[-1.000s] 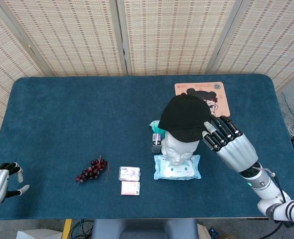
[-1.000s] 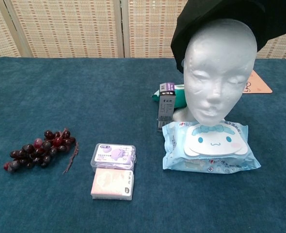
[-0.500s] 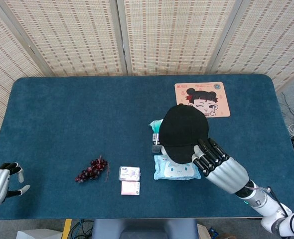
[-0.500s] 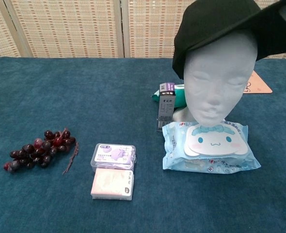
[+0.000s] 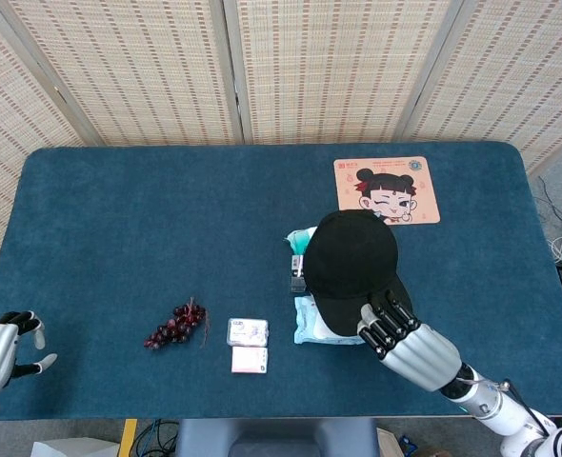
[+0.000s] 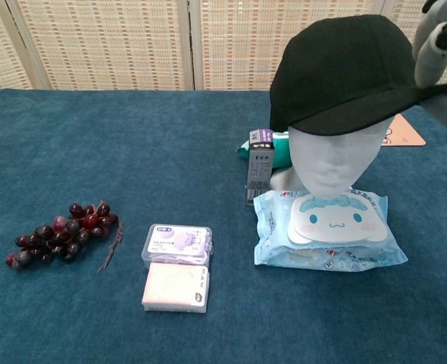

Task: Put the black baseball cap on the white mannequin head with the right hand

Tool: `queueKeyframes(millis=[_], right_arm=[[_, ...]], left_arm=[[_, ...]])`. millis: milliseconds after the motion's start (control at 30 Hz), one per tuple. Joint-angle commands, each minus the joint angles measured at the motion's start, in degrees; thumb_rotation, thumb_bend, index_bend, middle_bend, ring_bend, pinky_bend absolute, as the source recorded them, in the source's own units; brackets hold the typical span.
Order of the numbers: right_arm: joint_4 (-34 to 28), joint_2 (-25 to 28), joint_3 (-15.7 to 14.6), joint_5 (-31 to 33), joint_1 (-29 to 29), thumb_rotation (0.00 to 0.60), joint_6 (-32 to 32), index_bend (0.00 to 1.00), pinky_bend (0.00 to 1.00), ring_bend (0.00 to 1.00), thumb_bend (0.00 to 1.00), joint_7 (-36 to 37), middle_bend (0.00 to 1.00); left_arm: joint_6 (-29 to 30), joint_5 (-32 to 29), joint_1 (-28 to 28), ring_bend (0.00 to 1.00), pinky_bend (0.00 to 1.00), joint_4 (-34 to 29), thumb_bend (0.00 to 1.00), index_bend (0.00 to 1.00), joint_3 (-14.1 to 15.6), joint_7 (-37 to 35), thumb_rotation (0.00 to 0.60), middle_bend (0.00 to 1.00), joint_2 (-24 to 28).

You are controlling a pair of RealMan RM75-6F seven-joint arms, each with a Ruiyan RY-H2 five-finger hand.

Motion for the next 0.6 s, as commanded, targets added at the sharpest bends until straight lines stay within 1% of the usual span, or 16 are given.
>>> queueKeyframes(millis=[33, 300, 600], right_arm=[[1.26, -1.17, -0.18, -0.14, -0.82, 0.600, 0.21, 0.62, 0.39, 0.33, 0.45, 0.90, 0.50], [4.50, -4.31, -0.31, 0.55, -2.38, 0.600, 1.02, 0.62, 0.39, 0.33, 0.45, 4.29, 0.50], [9.67, -8.47, -0.07, 2.41, -3.95, 0.600, 2.34, 0.62, 0.39, 0.33, 0.44, 8.71, 0.50]], left_arm=[[-0.03, 0.01, -0.01, 0.36, 0.52, 0.03, 0.01, 0.67, 0.03, 0.06, 0.600, 0.48, -0.02], [-0.18, -0.17, -0.06, 0.36, 0.52, 0.06, 0.01, 0.67, -0.01, 0.13, 0.600, 0.48, -0.06], [-0.59, -0.45, -0.14, 0.36, 0.52, 0.27, 0.01, 0.67, 0.04, -0.06, 0.600, 0.48, -0.11]])
